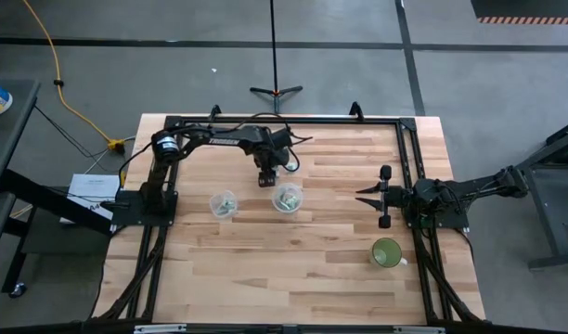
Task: Pick and place Stevia / Truvia into bins
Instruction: Put the white stevia packet into the left transparent container
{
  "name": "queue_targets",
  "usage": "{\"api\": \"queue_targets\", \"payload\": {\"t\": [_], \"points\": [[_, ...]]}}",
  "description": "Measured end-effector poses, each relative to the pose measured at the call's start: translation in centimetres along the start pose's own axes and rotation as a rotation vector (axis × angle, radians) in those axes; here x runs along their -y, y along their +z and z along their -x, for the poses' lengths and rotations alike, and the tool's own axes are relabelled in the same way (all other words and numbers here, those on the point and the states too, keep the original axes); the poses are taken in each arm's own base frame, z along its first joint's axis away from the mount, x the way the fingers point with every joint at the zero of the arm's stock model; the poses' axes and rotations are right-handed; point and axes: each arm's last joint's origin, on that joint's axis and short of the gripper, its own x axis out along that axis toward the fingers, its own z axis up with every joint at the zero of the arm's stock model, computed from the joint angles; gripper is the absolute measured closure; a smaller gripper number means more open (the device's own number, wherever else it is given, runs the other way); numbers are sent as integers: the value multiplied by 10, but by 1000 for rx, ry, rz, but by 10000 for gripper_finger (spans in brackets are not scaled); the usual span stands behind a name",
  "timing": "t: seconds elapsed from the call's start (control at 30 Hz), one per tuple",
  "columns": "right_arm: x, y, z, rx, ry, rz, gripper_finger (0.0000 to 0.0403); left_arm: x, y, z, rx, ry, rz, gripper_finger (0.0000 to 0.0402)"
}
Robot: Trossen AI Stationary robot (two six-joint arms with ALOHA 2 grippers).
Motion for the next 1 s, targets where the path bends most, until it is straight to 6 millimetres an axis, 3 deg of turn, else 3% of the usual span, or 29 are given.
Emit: {"api": "queue_targets", "payload": {"t": [0.5, 0.77, 1.0], "points": [[0, 0, 0, 0, 0, 0, 331, 2, -5, 10, -22, -6, -15, 353], [0, 0, 0, 0, 0, 5, 331, 10, -13, 40, -43, -10, 12, 349], [0, 0, 0, 0, 0, 7, 331, 36, -16, 55, -101, -18, -29, 321]]}}
